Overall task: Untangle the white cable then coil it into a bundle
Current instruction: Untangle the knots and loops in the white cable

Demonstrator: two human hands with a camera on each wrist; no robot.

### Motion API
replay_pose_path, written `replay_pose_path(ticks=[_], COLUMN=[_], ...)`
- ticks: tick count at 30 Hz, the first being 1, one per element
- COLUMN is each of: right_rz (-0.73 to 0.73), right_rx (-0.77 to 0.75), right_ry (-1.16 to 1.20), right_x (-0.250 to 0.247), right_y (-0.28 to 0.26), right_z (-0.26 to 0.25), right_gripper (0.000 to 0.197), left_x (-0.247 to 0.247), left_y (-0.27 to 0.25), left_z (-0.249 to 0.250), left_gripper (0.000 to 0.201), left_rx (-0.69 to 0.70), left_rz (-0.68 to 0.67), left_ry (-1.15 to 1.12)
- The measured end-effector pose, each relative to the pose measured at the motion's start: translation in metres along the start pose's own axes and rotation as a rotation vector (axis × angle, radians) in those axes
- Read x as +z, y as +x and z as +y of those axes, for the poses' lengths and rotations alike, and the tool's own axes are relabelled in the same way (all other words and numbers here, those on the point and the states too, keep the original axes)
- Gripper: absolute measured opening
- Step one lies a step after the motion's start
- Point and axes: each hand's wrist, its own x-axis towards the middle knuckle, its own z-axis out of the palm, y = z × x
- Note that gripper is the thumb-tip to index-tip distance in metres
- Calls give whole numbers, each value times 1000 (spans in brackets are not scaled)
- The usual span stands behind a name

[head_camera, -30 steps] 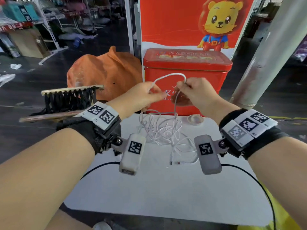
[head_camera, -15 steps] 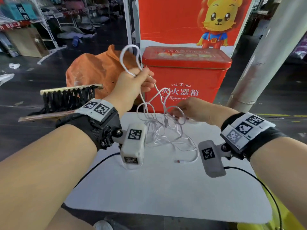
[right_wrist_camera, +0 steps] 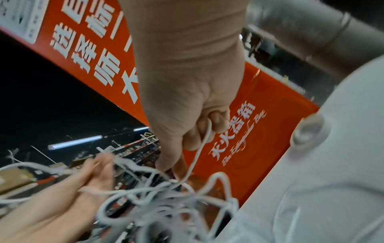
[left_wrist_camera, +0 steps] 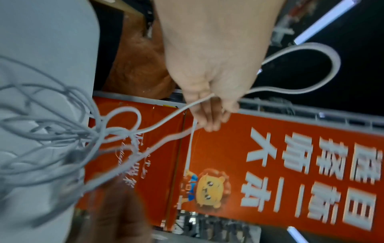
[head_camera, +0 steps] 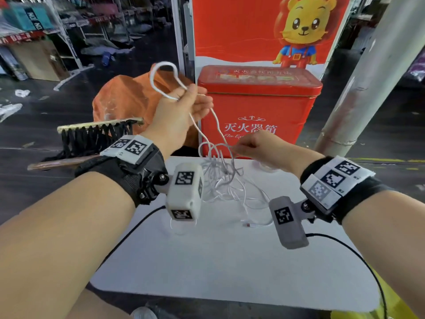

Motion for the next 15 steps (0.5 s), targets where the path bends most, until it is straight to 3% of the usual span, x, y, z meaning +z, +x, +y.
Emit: replay_pose_path(ticks=[3, 5, 7, 9, 12, 15], right_rz=[-40, -103, -180, -159, -16, -21], right_rx=[49, 74, 84, 90, 79, 80], right_ry=[1, -25, -42, 2, 64, -40], right_x=[-4, -7, -7, -4, 1, 10], right_y=[-6, -10, -11, -9, -2, 3], right_z=[16, 20, 17, 9, -4, -8], right_gripper=[35, 45, 35, 20, 52, 78], left_x=[-21, -25, -19, -9, 4, 12], left_y=[14, 16, 12, 7, -1, -9], left_z=[4, 5, 3, 0, 1, 5], left_gripper=[25, 24, 21, 21, 24, 25], left_rx=[69, 98, 76, 26, -29, -80], left_rz=[304, 343, 231, 65, -111, -237], left_ry=[-4, -22, -52, -46, -77, -158])
